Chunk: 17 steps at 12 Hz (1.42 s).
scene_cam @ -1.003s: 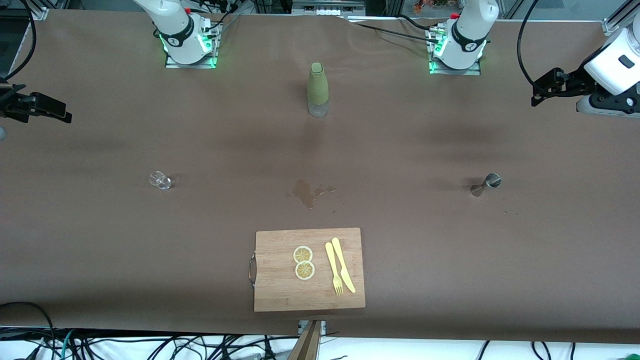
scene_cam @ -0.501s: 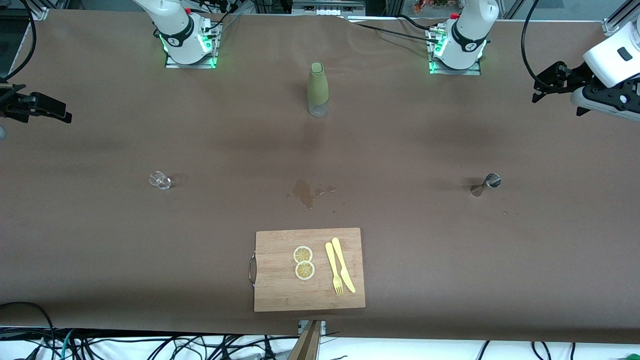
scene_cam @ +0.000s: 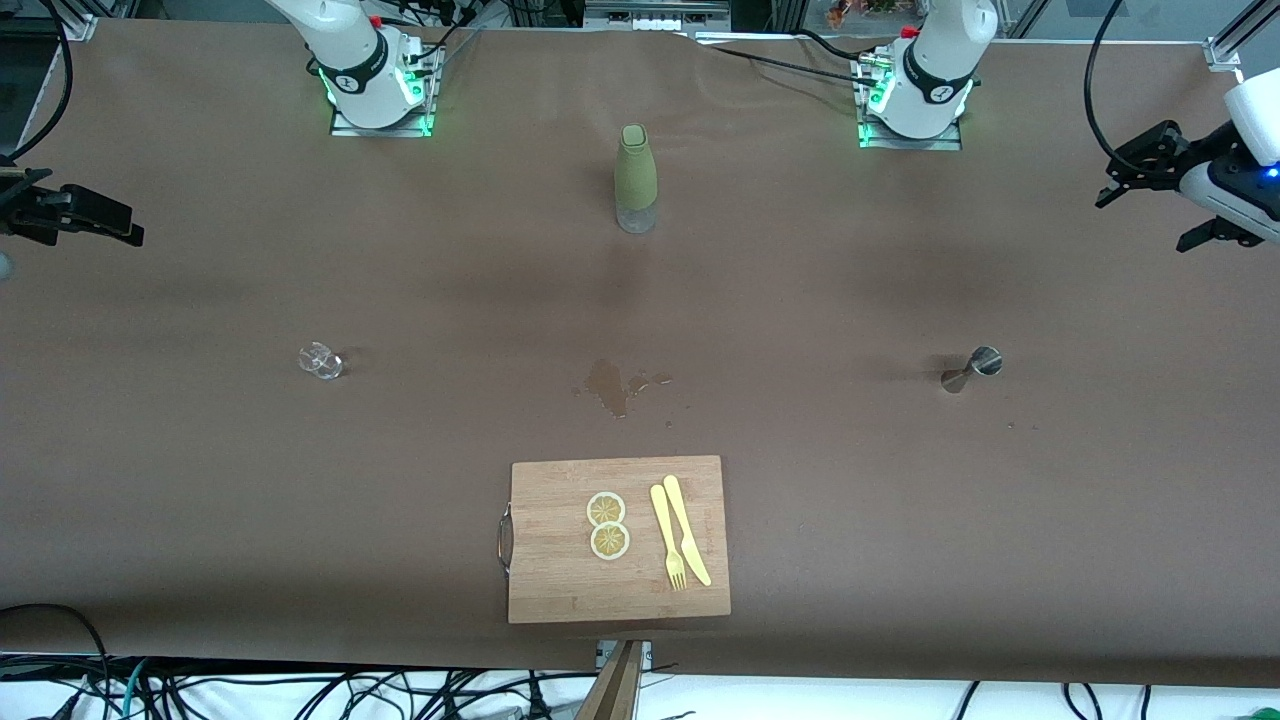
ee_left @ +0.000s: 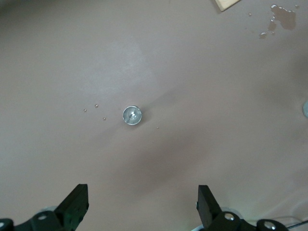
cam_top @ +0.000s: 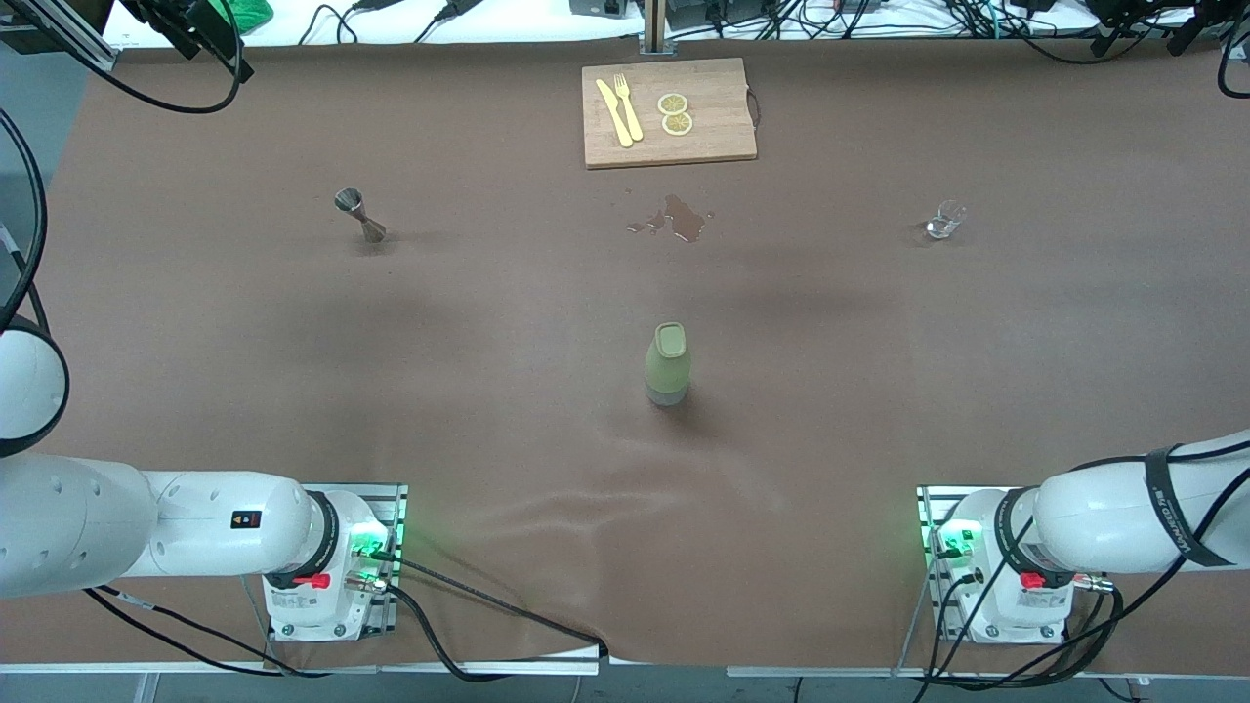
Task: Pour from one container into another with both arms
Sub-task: 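Lower the left gripper to the steel jigger while the right gripper lowers to the glass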
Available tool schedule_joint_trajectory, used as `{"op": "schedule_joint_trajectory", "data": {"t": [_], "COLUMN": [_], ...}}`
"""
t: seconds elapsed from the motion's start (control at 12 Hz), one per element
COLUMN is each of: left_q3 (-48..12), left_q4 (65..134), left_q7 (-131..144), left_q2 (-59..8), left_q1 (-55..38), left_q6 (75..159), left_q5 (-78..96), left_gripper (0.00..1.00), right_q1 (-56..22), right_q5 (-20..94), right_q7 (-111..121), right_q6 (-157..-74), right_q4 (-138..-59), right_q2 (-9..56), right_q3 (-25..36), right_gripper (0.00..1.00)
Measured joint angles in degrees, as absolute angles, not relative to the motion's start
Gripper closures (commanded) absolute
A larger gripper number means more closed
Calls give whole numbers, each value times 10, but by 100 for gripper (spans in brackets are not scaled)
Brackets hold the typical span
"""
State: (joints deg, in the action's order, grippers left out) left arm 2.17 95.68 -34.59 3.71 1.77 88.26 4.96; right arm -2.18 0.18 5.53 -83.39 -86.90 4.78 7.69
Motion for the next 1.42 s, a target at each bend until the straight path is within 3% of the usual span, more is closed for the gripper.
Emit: {"op": "schedule_joint_trajectory", "data": {"t": [0.75,1.0,1.42], "left_q3": [23,23,23], "left_q4": [1069,1078,1081], "left_q7": [-674,-794,-946], "left_q2": [16,-27,-116], "left_q1": [126,161,184], "left_q6": [972,977,1004], "left_q5": [183,240,304], "left_gripper": [0,0,0], "right_q1": [-22,-23,2], "right_q5": [2,2,2], "right_q7": [55,79,309], "right_q6": [-834,-833,-834], "right_q4": [-869,-870,-870], "right_q2": [48,59,126], "right_q3": [77,75,78], "right_gripper": [0,0,0]}}
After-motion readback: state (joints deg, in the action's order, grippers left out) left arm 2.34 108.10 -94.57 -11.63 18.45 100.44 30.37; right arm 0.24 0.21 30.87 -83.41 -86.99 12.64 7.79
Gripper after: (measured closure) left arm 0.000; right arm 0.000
